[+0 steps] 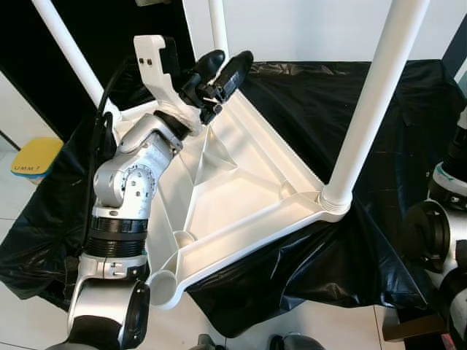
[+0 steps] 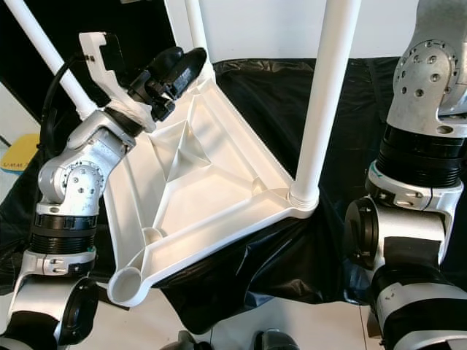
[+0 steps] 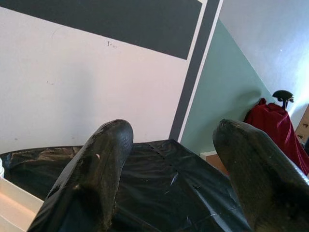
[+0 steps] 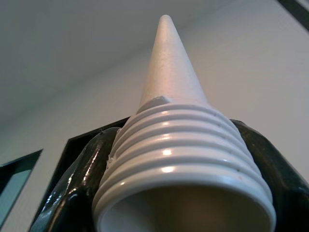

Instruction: Building children table

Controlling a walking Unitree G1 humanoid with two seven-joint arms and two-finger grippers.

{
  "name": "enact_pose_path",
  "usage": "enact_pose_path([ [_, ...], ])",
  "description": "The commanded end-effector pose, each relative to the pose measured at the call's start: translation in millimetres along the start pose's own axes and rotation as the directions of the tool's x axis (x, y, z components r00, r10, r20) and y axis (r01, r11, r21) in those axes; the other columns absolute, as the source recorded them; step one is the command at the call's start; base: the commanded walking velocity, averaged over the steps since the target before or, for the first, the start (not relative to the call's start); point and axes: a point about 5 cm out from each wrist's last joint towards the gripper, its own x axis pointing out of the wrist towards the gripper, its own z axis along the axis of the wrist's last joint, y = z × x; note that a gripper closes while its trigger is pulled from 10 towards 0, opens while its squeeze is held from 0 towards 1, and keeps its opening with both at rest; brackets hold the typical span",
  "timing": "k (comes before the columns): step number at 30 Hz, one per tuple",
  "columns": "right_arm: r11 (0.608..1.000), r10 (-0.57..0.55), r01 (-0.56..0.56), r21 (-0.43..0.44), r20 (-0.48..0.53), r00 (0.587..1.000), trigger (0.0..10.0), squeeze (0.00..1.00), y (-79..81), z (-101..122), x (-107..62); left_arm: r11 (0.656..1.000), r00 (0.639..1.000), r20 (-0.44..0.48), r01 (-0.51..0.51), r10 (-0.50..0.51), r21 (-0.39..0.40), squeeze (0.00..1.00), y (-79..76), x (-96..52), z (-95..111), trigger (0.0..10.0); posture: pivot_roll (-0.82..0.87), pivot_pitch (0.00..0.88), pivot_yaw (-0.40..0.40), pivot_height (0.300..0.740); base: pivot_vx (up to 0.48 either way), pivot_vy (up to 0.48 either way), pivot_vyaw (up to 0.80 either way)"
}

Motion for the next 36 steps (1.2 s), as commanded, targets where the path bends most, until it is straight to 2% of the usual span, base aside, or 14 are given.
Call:
enact_pose_path([
  [1,0.994,0.084,-0.084,0.072,-0.008,0.996,10.0,0.00,17.4,-1,0.0,1.000,1.000,0.003,0.004,-0.004,0.014,0.00,2.5,-2.8,2,10.0,-0.17,0.056,0.069,0.740,0.000,0.000,0.00],
  [6,0.966,0.210,-0.182,0.183,-0.149,0.966,10.0,0.00,39.7,-24,-23.1,1.000,1.000,0.007,-0.009,0.009,0.025,0.00,3.5,-5.6,3,10.0,-0.16,0.054,0.057,0.740,0.000,0.000,0.00],
  [8,0.966,0.210,-0.182,0.183,-0.149,0.966,10.0,0.00,39.7,-24,-23.1,1.000,1.000,0.007,-0.009,0.009,0.025,0.00,3.5,-5.6,3,10.0,-0.16,0.054,0.057,0.740,0.000,0.000,0.00],
  [10,0.942,0.290,-0.232,0.242,-0.243,0.926,10.0,0.00,52.3,-37,-43.5,0.999,1.000,0.011,-0.020,0.019,0.028,0.00,4.4,-7.5,4,10.0,-0.16,0.054,0.052,0.740,0.000,0.000,0.00],
  [13,0.933,0.315,-0.240,0.267,-0.285,0.905,10.0,0.00,56.4,-41,-53.6,0.999,1.000,0.012,-0.022,0.022,0.028,0.00,4.6,-8.3,4,10.0,-0.16,0.053,0.053,0.740,0.000,0.000,0.00],
  [16,0.924,0.344,-0.235,0.302,-0.385,0.857,10.0,0.00,61.2,-52,-78.0,0.999,1.000,0.011,-0.027,0.027,0.029,0.00,5.1,-9.1,4,10.0,-0.16,0.055,0.054,0.740,0.000,0.000,0.00],
  [24,0.931,0.331,-0.186,0.314,-0.513,0.792,10.0,0.00,63.8,-63,-108.1,0.999,1.000,0.003,-0.030,0.030,0.030,0.00,6.0,-9.1,2,10.0,-0.16,0.063,0.054,0.740,0.000,0.000,0.00],
  [26,0.937,0.309,-0.139,0.321,-0.570,0.761,10.0,0.00,66.7,-70,-127.3,0.999,0.999,-0.014,-0.034,0.034,0.015,0.00,6.5,-11.6,-4,10.0,-0.16,0.068,0.051,0.740,0.000,0.000,0.00],
  [27,0.937,0.309,-0.139,0.321,-0.570,0.761,10.0,0.00,66.7,-70,-127.3,0.999,0.999,-0.014,-0.034,0.034,0.015,0.00,6.5,-11.6,-4,10.0,-0.16,0.068,0.051,0.740,0.000,0.000,0.00],
  [28,0.942,0.289,-0.106,0.318,-0.610,0.738,10.0,0.00,69.5,-75,-141.1,0.999,0.999,-0.025,-0.041,0.041,-0.009,0.00,6.6,-13.5,-10,10.0,-0.15,0.074,0.038,0.740,0.000,0.000,0.00],
  [30,0.945,0.276,-0.084,0.315,-0.638,0.719,10.0,0.00,71.8,-78,-150.7,0.999,0.998,-0.032,-0.046,0.045,-0.026,0.00,6.6,-14.8,-14,10.0,-0.15,0.074,0.038,0.740,0.000,0.000,0.00],
  [31,0.950,0.251,-0.040,0.311,-0.677,0.692,10.0,0.00,75.8,-81,-166.1,0.997,0.997,-0.054,-0.051,0.048,-0.059,0.00,5.1,-18.2,-25,10.0,-0.15,0.077,0.034,0.740,0.000,0.000,0.00],
  [33,0.950,0.251,-0.040,0.311,-0.677,0.692,10.0,0.00,75.8,-81,-166.1,0.997,0.997,-0.054,-0.051,0.048,-0.059,0.00,5.1,-18.2,-25,10.0,-0.15,0.077,0.034,0.740,0.000,0.000,0.00],
  [36,0.953,0.215,0.023,0.302,-0.727,0.652,10.0,0.00,81.4,-85,-185.9,0.993,0.994,-0.090,-0.065,0.056,-0.100,0.00,3.2,-24.2,-41,10.0,-0.15,0.079,0.031,0.740,0.000,0.000,0.00],
])
